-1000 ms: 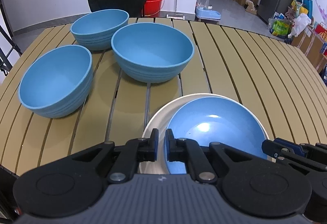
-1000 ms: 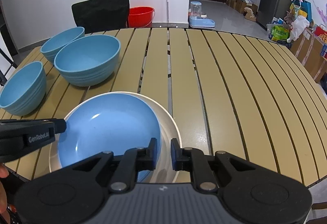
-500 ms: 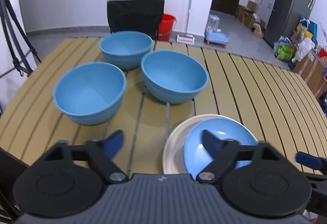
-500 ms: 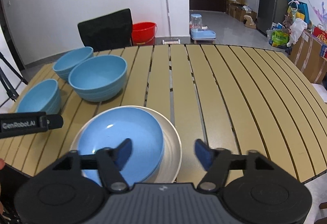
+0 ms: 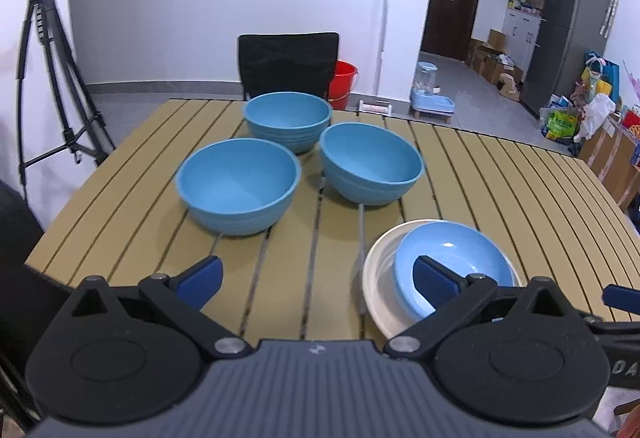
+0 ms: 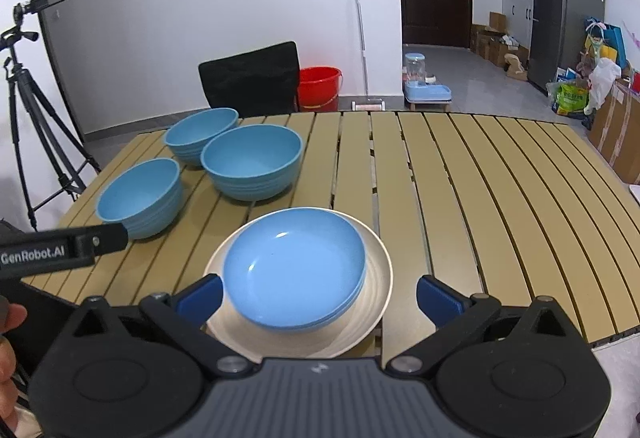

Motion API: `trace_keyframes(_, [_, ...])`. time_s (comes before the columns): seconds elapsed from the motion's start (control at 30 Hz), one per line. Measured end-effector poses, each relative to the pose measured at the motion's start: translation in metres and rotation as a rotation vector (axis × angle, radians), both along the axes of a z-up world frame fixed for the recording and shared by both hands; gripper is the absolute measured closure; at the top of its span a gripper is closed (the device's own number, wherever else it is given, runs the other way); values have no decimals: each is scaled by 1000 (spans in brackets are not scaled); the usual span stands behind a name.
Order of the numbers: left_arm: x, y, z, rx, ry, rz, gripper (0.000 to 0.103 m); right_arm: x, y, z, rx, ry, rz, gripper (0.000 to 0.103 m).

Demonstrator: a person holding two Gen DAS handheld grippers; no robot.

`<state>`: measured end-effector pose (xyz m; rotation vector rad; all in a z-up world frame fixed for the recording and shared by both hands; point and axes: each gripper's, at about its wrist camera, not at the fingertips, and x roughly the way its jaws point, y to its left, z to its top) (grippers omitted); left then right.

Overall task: Organize plates and bowls
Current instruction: 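Withdraw both open grippers from the stack toward the blue bowls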

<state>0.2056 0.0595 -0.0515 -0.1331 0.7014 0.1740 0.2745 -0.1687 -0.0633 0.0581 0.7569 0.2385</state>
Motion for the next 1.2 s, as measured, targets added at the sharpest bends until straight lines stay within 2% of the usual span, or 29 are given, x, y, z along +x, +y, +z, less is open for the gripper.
trace_keyframes(0.33, [-41,43,13,-19,-39,93,0,-40,9,16,15,-49,6,0])
trace_keyframes(0.6, [-55,77,15,-33,-51,148,0,-45,28,20,15,-63,23,0])
trace_keyframes(0.9, [-39,113,5,-28,-20,188,0,-24,57,16,8,-46,46,0])
trace_keyframes(1.2, [0,142,-2,-18,4,206,0,14,96,5,-8,-20,70,0])
